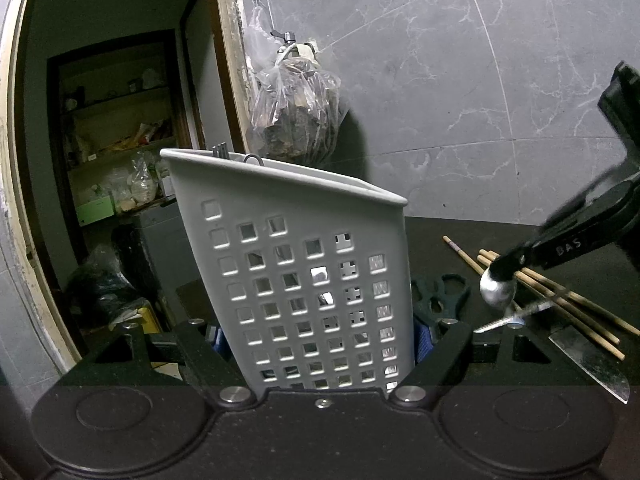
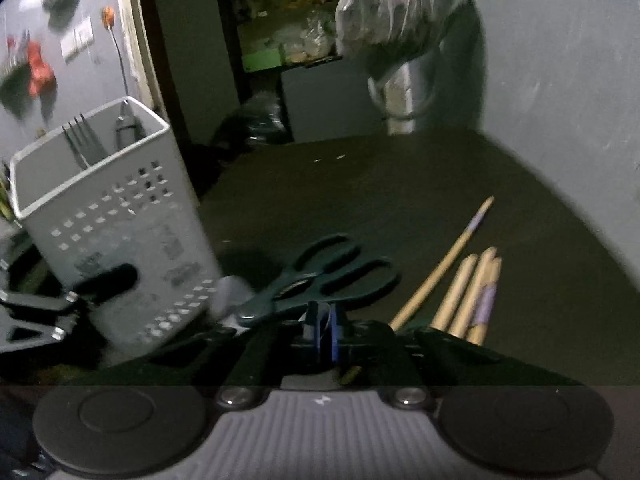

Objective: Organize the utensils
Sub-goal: 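Close the right tool on the light blue-handled spoon in the pile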

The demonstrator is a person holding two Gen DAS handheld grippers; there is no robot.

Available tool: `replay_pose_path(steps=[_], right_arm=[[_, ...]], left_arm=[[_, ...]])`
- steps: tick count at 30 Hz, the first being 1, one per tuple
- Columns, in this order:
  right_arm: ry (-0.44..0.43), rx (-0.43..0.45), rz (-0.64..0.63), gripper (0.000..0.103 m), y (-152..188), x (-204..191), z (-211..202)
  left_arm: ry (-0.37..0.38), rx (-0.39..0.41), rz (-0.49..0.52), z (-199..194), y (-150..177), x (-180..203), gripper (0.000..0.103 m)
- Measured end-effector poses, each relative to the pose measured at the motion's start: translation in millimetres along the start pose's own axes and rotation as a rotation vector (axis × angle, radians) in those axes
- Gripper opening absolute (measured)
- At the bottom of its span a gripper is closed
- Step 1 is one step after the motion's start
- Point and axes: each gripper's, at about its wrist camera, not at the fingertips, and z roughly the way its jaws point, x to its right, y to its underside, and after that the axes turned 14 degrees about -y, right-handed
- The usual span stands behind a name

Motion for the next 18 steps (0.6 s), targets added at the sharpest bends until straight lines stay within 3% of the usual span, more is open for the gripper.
replay_pose_path(steps=[4, 8, 14, 18], right_arm=[[0.155, -0.058, -0.225, 0.005, -8, -25, -1], [0.209, -0.130, -0.425, 0.004, -7, -55, 6], [0.215, -0.222, -0.651, 0.001, 13, -94, 20], [0.185, -0.245, -0.677, 0.001, 21, -106, 30]], left_arm=[[0.000, 0.000, -0.002, 0, 0, -1, 0.080], [0.005, -0.009, 0.004, 2, -1, -2, 0.080], [-0.005, -0.008, -0.001, 4, 0, 1, 0.080], [0.004, -0.010, -0.005, 4, 0, -1, 0.080]])
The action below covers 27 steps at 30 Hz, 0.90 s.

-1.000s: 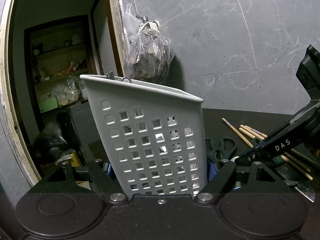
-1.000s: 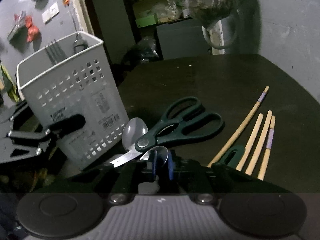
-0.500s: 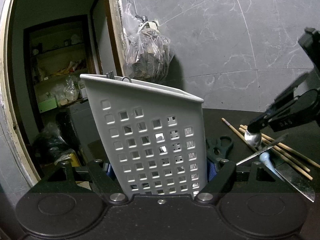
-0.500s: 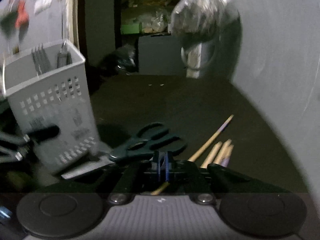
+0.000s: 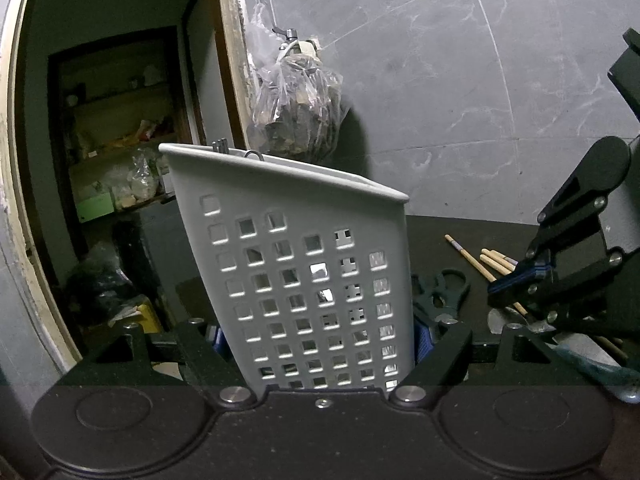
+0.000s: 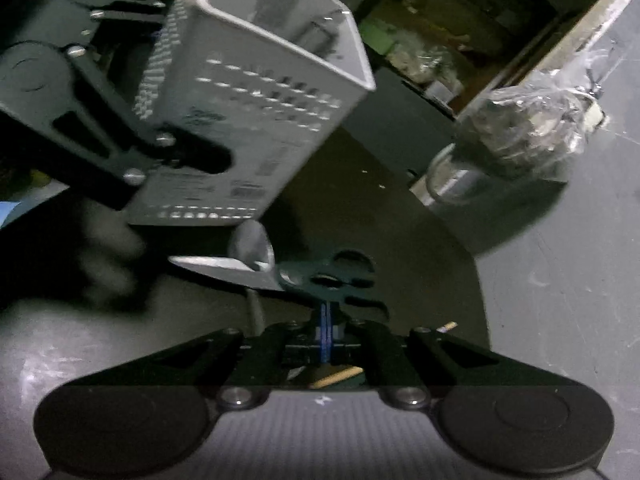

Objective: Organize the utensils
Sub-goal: 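Close the right tool on the light blue-handled spoon in the pile, then lift the blue-handled spoon with the right tool toward the caddy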

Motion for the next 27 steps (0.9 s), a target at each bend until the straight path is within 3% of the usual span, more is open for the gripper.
replay_pose_path(steps=[3, 7, 10, 14, 20, 22, 24, 27], right_arm=[[-0.015, 0.016, 0.061, 0.005, 0, 4, -1], [-0.092, 0.039, 0.244, 0.011, 11, 34, -4], [-0.178, 0.050, 0.418, 0.030, 25, 57, -7], [-0.278, 0.069, 0.590, 0.034, 46, 73, -9], [-0.322, 0.087, 0.624, 0.041, 51, 74, -2], [-0.322, 0.087, 0.616, 0.040, 49, 74, -2], [-0.326, 0.091, 0.600, 0.027, 47, 72, 1], [-0.303, 0.091, 0.567, 0.016, 43, 65, -2]], left_arm=[[0.003, 0.000, -0.006, 0, 0, -2, 0.080], [0.009, -0.001, -0.011, 1, 1, -4, 0.080], [0.012, -0.003, -0.014, 1, 1, -5, 0.080], [0.010, -0.006, -0.010, 2, 1, -4, 0.080], [0.010, -0.009, -0.008, 3, 0, -4, 0.080], [0.010, -0.008, -0.008, 3, 0, -4, 0.080], [0.011, -0.008, -0.009, 3, 0, -4, 0.080], [0.011, -0.008, -0.008, 3, 0, -4, 0.080]])
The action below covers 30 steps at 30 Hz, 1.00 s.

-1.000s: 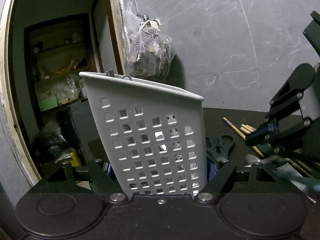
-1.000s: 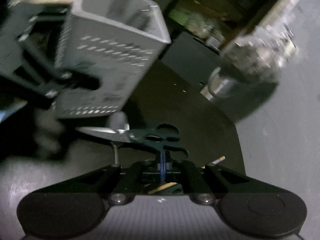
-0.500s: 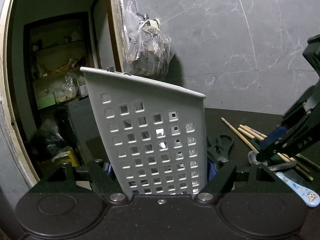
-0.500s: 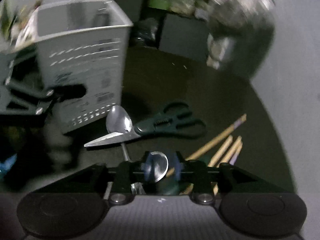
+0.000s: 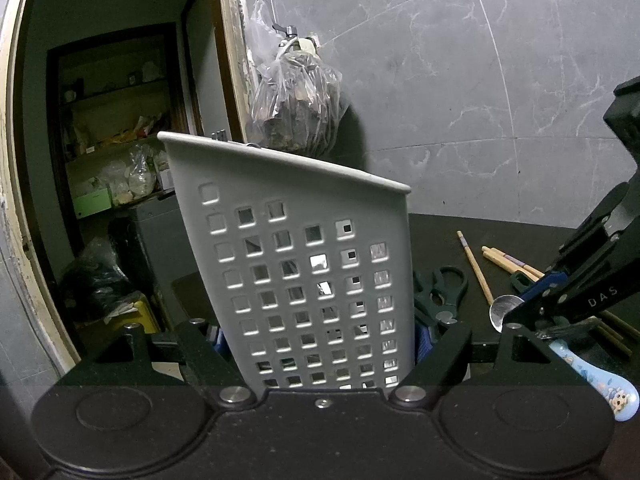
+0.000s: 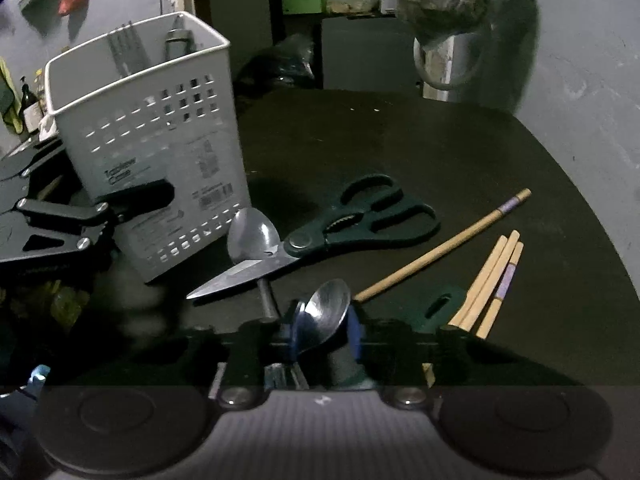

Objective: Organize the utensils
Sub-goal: 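Lift the blue-handled spoon with the right tool toward the caddy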

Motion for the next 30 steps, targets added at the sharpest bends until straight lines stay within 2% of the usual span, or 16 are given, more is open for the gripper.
replay_pose_path(steps=[1, 4, 9, 11, 18, 23, 25, 30], right_arm=[[0.016, 0.002, -0.019, 0.012, 0, -4, -1], [0.085, -0.013, -0.121, 0.010, 1, -21, 2], [0.235, -0.081, -0.382, 0.009, 7, -57, 14], [0.254, -0.099, -0.421, 0.009, 9, -62, 19], [0.215, -0.111, -0.373, 0.011, 5, -56, 21], [0.218, -0.097, -0.366, 0.005, 6, -56, 17], [0.238, -0.072, -0.358, 0.004, 5, -53, 12], [0.255, 0.081, -0.280, 0.004, 0, -44, -14]], left_arm=[[0.000, 0.000, 0.000, 0, 0, 0, 0.080], [0.000, 0.000, 0.000, 0, 0, 1, 0.080], [0.000, -0.001, 0.000, 0, 0, 1, 0.080], [0.001, -0.001, 0.000, 0, 0, 1, 0.080], [0.002, -0.002, -0.002, 0, 0, 1, 0.080], [0.002, -0.004, -0.003, 1, 0, 2, 0.080], [0.002, -0.004, -0.003, 1, 0, 2, 0.080], [0.002, -0.004, -0.002, 1, 0, 1, 0.080]])
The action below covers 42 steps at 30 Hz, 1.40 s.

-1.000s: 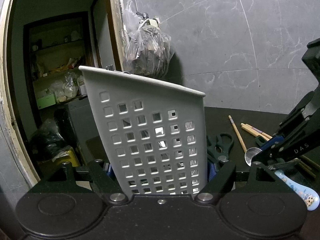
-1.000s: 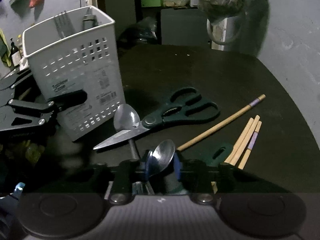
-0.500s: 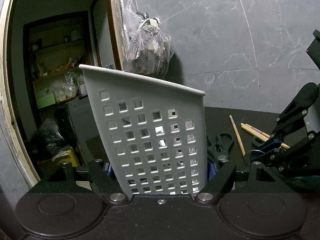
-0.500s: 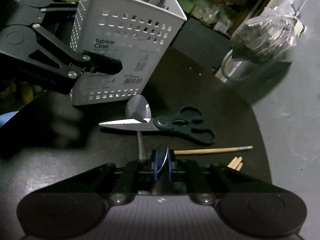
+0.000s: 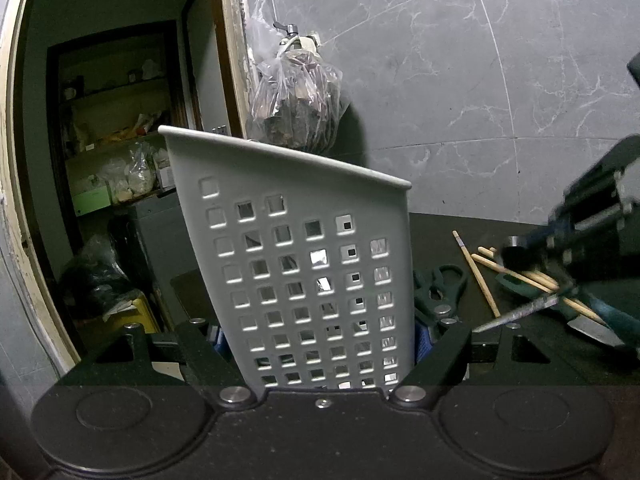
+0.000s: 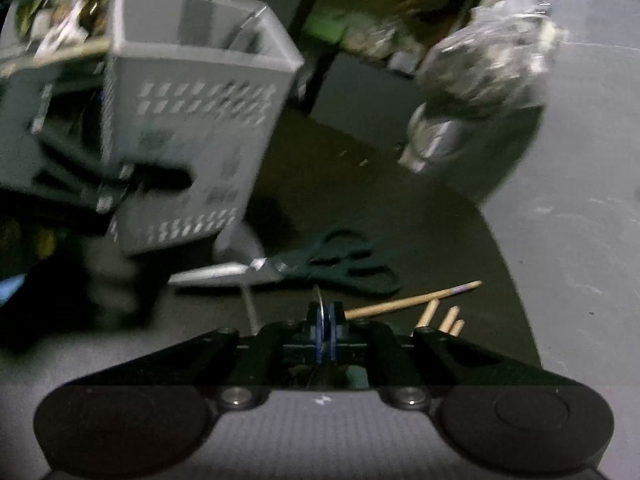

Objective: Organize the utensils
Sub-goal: 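Lift the blue-handled spoon with the right tool toward the caddy, then lower the spoon into the caddy and open the right tool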

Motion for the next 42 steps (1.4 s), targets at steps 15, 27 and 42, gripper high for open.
replay_pose_path(steps=[15, 27, 42], right_arm=[[0.130, 0.316, 0.171, 0.004, -8, 37, -32], [0.158, 0.380, 0.203, 0.004, -9, 38, -46], [-0.019, 0.831, 0.148, 0.004, -99, 22, -86]], left_arm=[[-0.002, -0.002, 0.000, 1, 0, 1, 0.080], [-0.002, -0.002, 0.000, 1, 1, 1, 0.080], [-0.015, -0.014, -0.004, 4, 0, 3, 0.079]])
